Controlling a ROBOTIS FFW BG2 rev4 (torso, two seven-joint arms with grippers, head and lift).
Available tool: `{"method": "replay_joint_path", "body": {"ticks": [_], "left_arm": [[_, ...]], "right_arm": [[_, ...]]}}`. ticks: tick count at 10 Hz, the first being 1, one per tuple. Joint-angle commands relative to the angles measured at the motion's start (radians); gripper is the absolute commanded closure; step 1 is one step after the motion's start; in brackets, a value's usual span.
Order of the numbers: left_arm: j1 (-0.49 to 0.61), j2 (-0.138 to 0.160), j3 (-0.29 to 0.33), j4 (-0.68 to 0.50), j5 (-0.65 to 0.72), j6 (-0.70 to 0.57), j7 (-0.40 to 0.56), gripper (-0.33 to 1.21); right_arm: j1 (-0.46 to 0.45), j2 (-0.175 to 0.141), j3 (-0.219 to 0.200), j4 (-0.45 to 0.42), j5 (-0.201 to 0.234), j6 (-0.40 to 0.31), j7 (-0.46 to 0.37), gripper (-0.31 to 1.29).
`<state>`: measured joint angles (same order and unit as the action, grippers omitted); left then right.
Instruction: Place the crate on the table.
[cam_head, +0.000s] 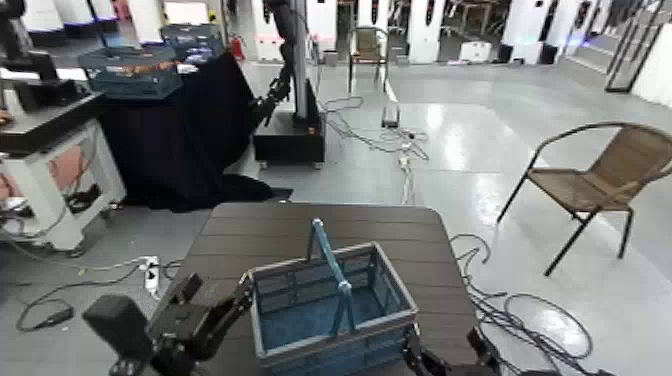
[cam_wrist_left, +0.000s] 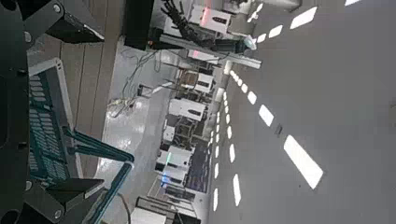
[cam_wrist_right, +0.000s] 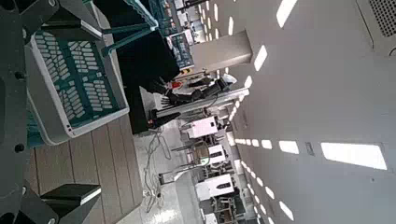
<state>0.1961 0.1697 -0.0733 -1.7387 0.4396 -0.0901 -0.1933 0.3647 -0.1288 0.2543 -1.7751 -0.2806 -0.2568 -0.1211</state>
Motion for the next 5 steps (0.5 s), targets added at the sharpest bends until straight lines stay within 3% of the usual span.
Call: {"method": "replay_joint_path", "body": {"ticks": [1,5], "left_arm": [[0.089,-0.022,-0.011,-0.008,-0.073,-0.138,0.078,0.19],[0.175,-0.033,-0.025,-0.028,-0.18,-0.223,0.212,0.19]], "right_arm": [[0.003,0.0,-0.003,-0.004,0.003,-0.001,0.0,0.15],[0.008,0.001,-0.012,-0.015,0.009,0.017,0.006,0.15]]}}
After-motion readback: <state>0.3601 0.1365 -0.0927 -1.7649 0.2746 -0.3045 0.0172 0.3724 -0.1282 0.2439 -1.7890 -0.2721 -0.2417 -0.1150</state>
